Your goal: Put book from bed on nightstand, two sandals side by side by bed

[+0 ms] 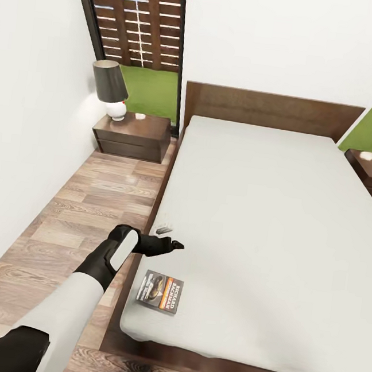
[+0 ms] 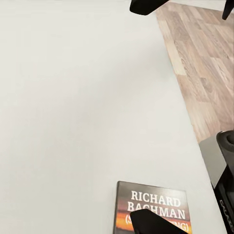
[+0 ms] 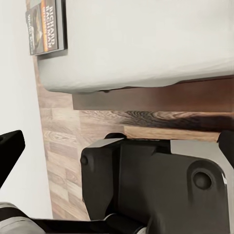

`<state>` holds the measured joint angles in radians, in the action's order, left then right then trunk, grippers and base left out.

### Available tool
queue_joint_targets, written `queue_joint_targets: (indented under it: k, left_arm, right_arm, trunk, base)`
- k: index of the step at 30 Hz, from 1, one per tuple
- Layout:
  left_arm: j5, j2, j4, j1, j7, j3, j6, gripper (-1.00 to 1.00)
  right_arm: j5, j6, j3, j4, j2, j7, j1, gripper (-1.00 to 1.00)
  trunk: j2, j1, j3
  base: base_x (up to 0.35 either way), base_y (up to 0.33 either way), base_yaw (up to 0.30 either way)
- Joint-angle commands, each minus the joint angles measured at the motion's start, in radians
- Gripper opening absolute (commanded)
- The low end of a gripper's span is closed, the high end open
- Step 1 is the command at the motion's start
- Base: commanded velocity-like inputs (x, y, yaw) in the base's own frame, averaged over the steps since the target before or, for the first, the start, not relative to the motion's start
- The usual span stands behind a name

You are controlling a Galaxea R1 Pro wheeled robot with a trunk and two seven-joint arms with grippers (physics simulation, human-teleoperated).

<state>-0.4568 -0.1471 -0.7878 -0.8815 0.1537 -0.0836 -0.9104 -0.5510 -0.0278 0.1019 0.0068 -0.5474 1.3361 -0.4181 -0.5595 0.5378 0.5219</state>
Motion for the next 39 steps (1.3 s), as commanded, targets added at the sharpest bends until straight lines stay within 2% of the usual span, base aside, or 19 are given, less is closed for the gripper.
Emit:
queue_joint_targets:
  k: [1, 39]
  left_arm:
    - [0.008, 0.0, 0.001, -0.001, 0.007, 0.001, -0.003, 1.0]
    - [0.006, 0.004, 0.005, -0.001, 0.007, 0.002, -0.002, 1.0]
  right_arm:
    - [-0.007, -0.003, 0.009, 0.001, 0.0, 0.003, -0.001, 1.0]
    - [-0.007, -0.003, 0.009, 0.001, 0.0, 0.003, -0.001, 1.0]
  trunk:
    - [-0.009, 0.004, 0.004]
    - [-0.275, 0.15, 0.123]
  base:
    - [0.0, 0.0, 0.0]
    - [0.0, 0.0, 0.0]
